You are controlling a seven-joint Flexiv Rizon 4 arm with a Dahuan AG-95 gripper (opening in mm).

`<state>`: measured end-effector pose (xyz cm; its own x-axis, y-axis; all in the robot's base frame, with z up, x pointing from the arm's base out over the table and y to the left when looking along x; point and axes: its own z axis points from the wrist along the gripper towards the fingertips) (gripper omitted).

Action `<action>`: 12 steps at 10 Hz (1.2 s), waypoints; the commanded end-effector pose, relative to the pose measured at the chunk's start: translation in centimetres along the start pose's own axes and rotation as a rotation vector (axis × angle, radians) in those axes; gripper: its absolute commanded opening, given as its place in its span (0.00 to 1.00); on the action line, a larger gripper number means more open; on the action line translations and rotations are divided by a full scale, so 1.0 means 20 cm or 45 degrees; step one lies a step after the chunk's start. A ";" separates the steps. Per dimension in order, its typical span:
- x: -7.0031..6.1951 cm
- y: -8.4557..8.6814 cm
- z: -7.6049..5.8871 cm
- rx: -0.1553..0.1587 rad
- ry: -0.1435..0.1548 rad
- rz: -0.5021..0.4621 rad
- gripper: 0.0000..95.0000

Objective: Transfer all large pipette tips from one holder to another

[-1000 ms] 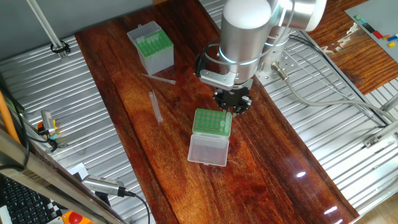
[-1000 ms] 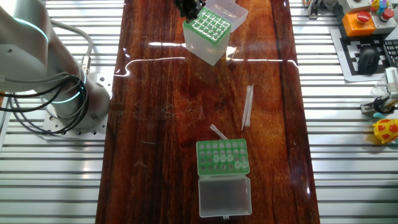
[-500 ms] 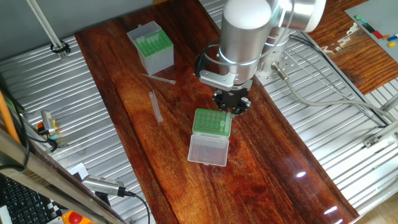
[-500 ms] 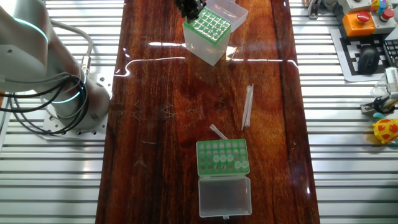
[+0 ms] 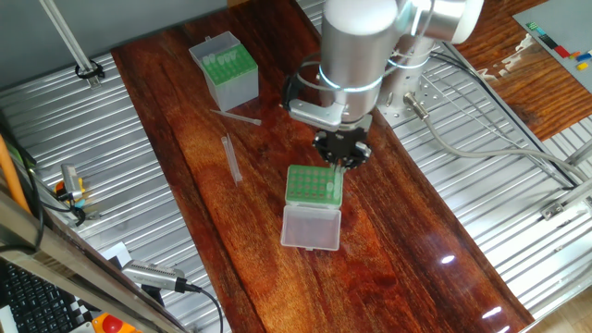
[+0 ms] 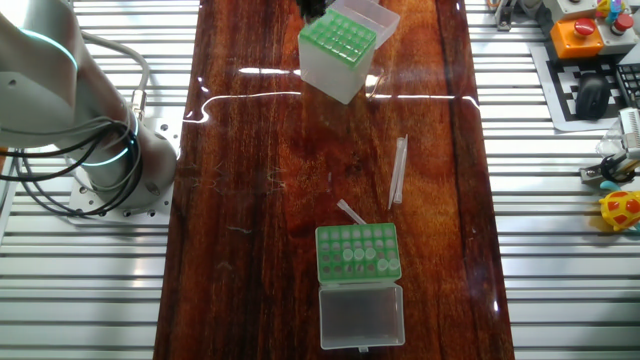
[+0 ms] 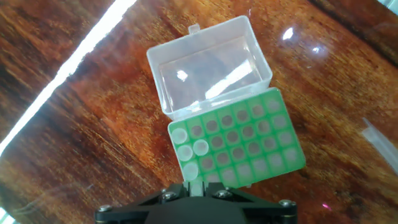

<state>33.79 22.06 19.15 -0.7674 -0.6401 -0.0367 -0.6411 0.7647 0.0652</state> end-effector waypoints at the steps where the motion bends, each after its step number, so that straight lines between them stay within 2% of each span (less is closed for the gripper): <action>1: 0.01 0.01 -0.11 -0.002 0.004 -0.009 0.00; 2: 0.02 0.01 -0.19 -0.001 0.007 -0.018 0.00; 8: 0.05 0.04 -0.49 -0.014 0.019 -0.047 0.00; 11: 0.06 0.00 -0.57 -0.024 0.028 -0.063 0.00; 12: 0.06 0.00 -0.57 -0.021 0.027 -0.079 0.00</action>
<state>33.03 20.55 30.52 -0.7263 -0.6872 -0.0166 -0.6860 0.7230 0.0817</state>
